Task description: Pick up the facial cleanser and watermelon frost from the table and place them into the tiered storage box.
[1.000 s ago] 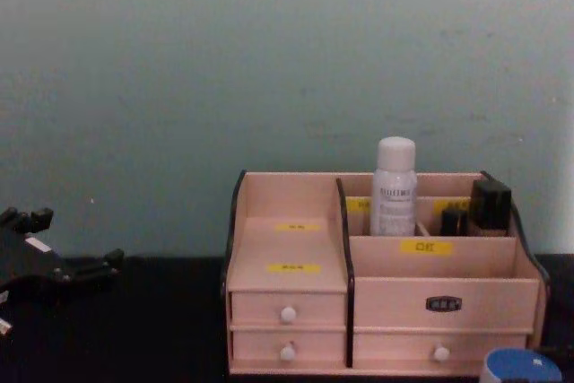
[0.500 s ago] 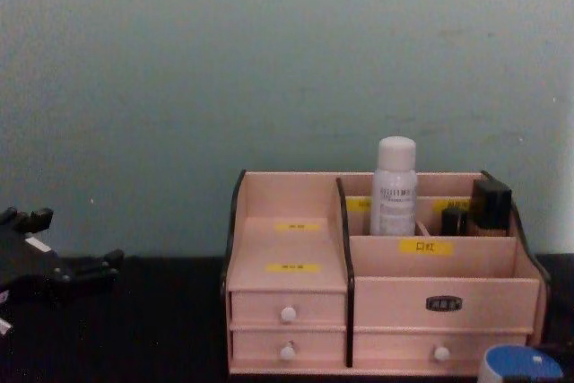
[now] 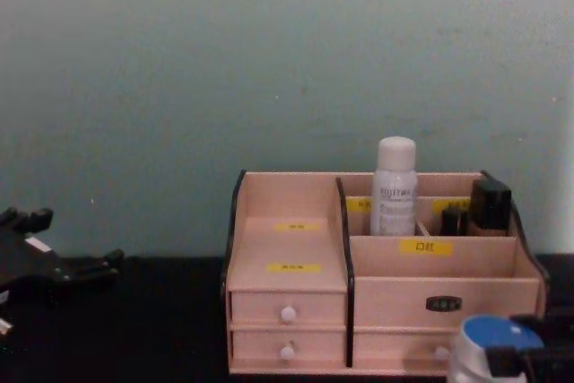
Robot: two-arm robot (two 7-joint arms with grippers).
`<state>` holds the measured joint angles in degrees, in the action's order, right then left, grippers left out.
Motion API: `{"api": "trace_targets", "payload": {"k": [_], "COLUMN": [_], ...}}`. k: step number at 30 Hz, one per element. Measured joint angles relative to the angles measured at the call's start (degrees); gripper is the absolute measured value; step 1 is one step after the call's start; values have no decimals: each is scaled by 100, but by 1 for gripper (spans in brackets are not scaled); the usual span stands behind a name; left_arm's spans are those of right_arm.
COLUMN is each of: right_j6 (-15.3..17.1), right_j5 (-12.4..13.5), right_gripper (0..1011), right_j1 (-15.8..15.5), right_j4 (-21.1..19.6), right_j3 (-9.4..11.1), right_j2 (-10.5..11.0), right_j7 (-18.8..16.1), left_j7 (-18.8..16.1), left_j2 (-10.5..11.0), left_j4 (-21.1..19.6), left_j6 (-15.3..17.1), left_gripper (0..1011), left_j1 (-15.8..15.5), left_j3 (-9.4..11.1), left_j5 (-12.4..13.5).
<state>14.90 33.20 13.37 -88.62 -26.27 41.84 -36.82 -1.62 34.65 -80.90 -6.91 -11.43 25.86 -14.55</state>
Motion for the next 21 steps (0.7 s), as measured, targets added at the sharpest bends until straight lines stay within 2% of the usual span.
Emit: {"api": "trace_targets", "payload": {"k": [6, 21], "right_j6": [-63, -160], "right_j5": [15, -38], "right_gripper": [705, 705], "right_j1": [273, 1088], "right_j4": [50, 459], "right_j3": [-185, -653], "right_j2": [-94, -561], "right_j7": [-121, -294], "left_j7": [0, 0], "left_j2": [0, 0], "left_j4": [0, 0], "left_j6": [0, 0], "left_gripper": [1001, 1001], "left_j1": [0, 0], "left_j3": [0, 0], "left_j5": [0, 0]}}
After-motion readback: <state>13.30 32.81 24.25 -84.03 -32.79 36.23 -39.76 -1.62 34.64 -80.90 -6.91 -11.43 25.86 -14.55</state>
